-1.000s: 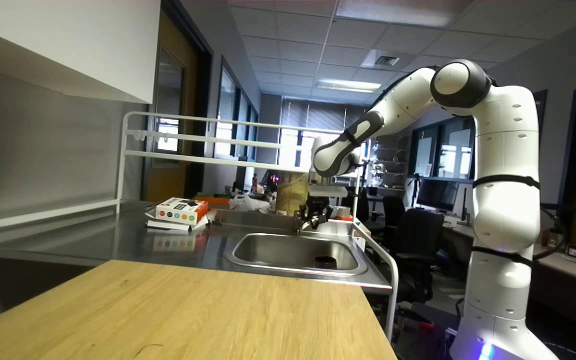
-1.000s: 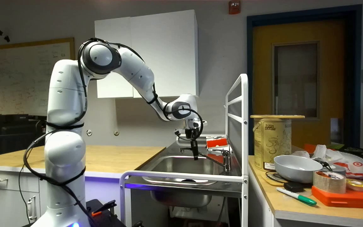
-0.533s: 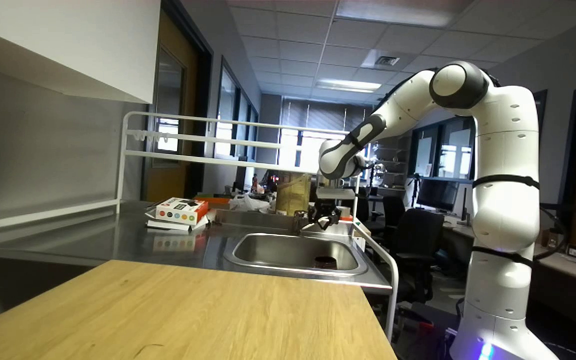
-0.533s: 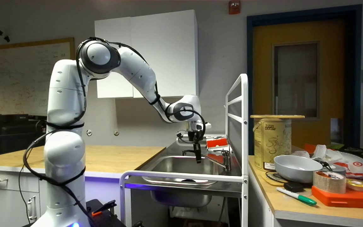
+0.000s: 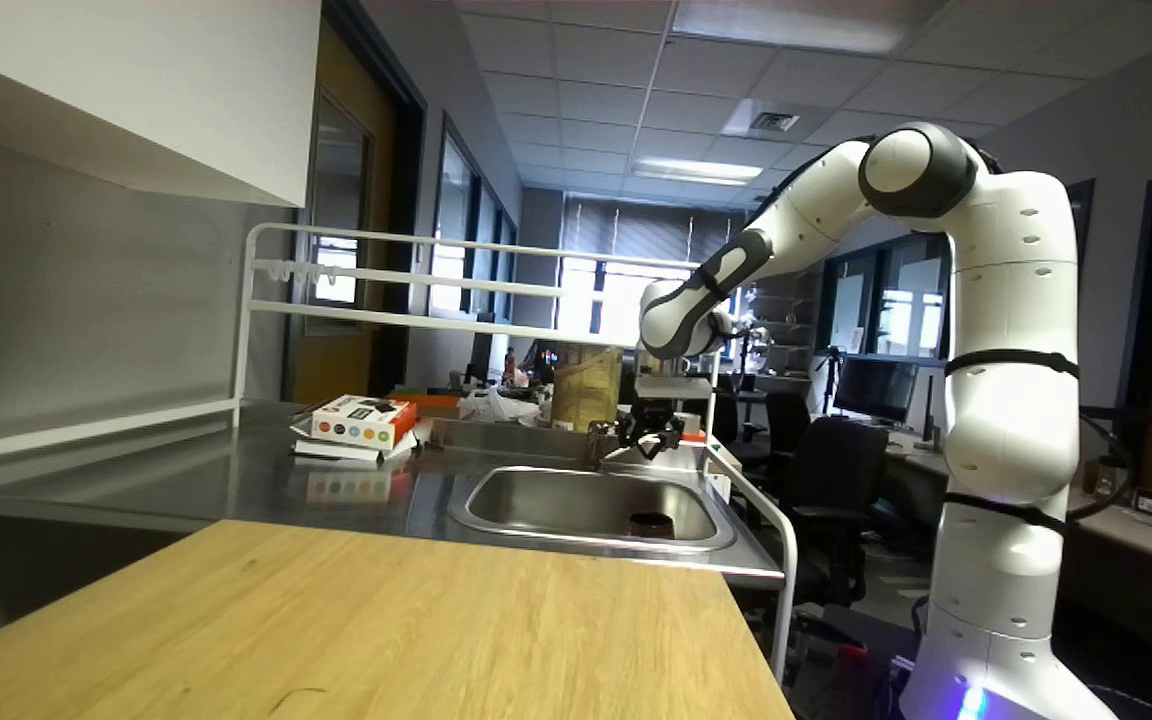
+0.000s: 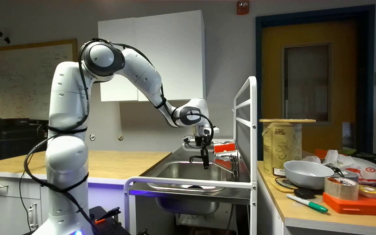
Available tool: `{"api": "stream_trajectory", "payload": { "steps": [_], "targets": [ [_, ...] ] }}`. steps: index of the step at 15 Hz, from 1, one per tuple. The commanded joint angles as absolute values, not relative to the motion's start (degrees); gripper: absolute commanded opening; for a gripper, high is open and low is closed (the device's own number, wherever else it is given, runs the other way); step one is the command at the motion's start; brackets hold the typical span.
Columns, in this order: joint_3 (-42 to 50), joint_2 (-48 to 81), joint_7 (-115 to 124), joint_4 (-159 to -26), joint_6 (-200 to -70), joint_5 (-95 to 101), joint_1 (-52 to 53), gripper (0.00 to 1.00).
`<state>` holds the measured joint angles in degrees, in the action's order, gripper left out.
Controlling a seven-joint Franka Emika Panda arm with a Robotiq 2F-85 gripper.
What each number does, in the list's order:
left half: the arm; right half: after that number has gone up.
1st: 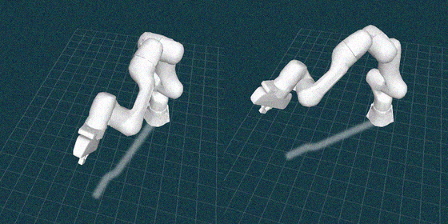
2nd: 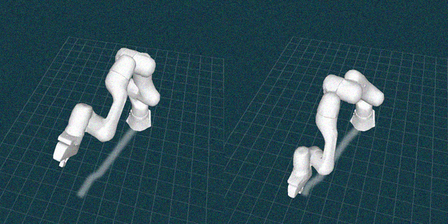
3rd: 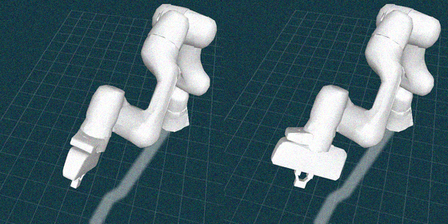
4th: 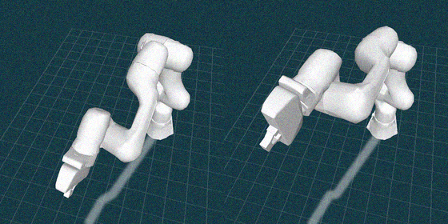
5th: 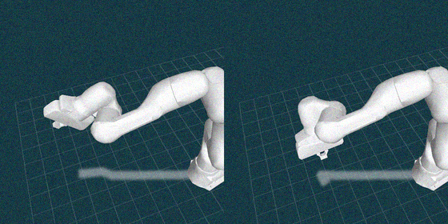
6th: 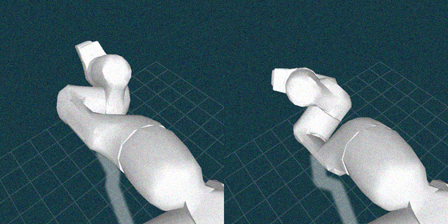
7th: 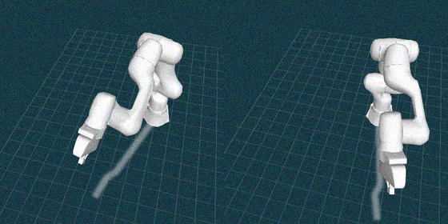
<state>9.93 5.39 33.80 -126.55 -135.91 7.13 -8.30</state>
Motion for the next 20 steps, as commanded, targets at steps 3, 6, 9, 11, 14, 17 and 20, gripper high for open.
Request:
{"api": "stream_trajectory", "payload": {
  "steps": [3,6,9,11,14,17,20],
  "targets": [
    [10.88,4.05,33.48,-127.35,-134.85,7.34,-8.56,0.38],
    [11.17,2.38,33.77,-128.36,-134.23,7.80,-8.64,0.60],
    [11.44,0.10,33.72,-130.04,-133.90,8.01,-9.00,0.82],
    [11.36,-1.61,33.73,-131.32,-133.60,8.21,-9.23,0.98],
    [10.78,-4.49,33.64,-133.38,-133.51,8.29,-9.51,1.00],
    [9.89,-7.66,33.03,-135.37,-134.01,7.63,-9.48,1.00],
    [8.56,-10.78,32.42,-137.01,-134.37,7.23,-9.39,1.00]
  ]
}}
